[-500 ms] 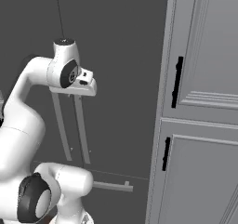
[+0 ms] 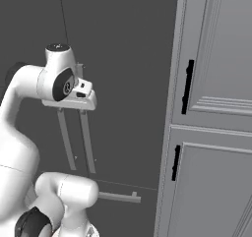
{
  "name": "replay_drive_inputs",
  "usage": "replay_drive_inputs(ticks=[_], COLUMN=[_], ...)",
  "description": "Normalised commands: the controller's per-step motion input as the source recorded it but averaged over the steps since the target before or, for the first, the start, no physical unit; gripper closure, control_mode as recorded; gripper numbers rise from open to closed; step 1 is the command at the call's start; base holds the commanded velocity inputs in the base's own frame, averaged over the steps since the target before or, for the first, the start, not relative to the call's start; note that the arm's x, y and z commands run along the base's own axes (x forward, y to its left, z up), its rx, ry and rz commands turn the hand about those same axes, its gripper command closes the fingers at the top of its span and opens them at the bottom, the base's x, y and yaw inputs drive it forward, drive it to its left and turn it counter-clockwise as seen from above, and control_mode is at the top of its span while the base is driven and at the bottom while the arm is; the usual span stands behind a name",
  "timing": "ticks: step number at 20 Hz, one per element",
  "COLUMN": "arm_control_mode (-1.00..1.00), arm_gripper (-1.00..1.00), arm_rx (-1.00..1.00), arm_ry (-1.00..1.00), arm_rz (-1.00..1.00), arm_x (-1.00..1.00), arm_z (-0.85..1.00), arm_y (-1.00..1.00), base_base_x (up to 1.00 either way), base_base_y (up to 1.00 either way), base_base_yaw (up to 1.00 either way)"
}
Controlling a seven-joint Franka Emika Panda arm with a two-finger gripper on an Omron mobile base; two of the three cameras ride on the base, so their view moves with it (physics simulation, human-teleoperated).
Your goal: Grab a lemon wedge from the fridge and one ice cube from the ice bowl, and put them in the glass of lemonade.
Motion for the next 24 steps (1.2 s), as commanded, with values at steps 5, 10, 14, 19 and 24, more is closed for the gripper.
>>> replay_drive_inputs(ticks=[5, 10, 14, 19, 24], arm_control_mode=[-1.0, 1.0, 1.0, 1.0, 1.0], arm_gripper=[-1.0, -1.0, -1.0, -1.0, -1.0], arm_rx=[0.0, 0.0, 0.0, 0.0, 0.0], arm_ry=[0.0, 0.0, 0.0, 0.0, 0.0], arm_rz=[0.0, 0.0, 0.0, 0.0, 0.0], arm_x=[-0.48, 0.0, 0.0, 0.0, 0.0], arm_z=[0.0, 0.0, 0.0, 0.0, 0.0], arm_y=[0.0, 0.0, 0.0, 0.0, 0.0], base_base_x=[0.0, -0.15, -0.76, -0.57, -0.21], base_base_y=[0.0, 0.0, 0.0, 0.0, 0.02], base_base_yaw=[0.0, 0.0, 0.0, 0.0, 0.23])
